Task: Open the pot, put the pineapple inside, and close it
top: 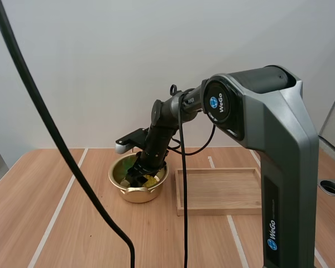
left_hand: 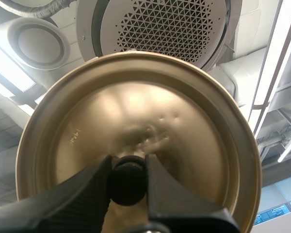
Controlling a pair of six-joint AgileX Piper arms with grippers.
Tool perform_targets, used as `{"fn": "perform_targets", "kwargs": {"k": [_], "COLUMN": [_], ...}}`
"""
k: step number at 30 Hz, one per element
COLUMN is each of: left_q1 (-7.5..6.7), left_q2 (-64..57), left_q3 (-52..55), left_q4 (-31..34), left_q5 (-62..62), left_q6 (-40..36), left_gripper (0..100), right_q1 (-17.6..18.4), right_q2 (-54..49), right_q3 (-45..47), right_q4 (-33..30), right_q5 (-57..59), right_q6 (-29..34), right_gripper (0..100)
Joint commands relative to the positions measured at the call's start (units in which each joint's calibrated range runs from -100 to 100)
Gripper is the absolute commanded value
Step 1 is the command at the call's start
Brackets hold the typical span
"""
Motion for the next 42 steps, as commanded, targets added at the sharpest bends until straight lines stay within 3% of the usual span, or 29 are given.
{"fn": "perform_targets", "kwargs": {"k": [1, 12, 29, 35, 42], "left_q1": [-0.14, -0.14, -0.14, -0.14, -0.14], "left_q2": [0.04, 0.04, 0.04, 0.04, 0.04], "left_q3": [-0.25, -0.25, -0.25, -0.25, -0.25], "left_q4": [0.42, 0.42, 0.42, 0.42, 0.42], "left_q5": [-1.30, -1.30, -1.30, -1.30, -1.30], "left_q6": [-0.60, -0.60, -0.60, -0.60, -0.60], "left_gripper": [0, 0, 0, 0, 0], "right_q1": [-0.10, -0.10, -0.10, -0.10, -1.56], "right_q2": [0.16, -2.54, -24.45, -32.49, -43.14], "right_q3": [0.37, 0.08, -1.02, -1.02, -1.02], "right_q4": [-0.18, -0.92, -1.99, -6.98, -17.34], "right_q5": [1.42, 1.42, 6.74, 7.23, 10.38], "right_q6": [0.11, 0.11, 5.36, 12.49, 20.87], "right_gripper": [100, 100, 100, 100, 100]}}
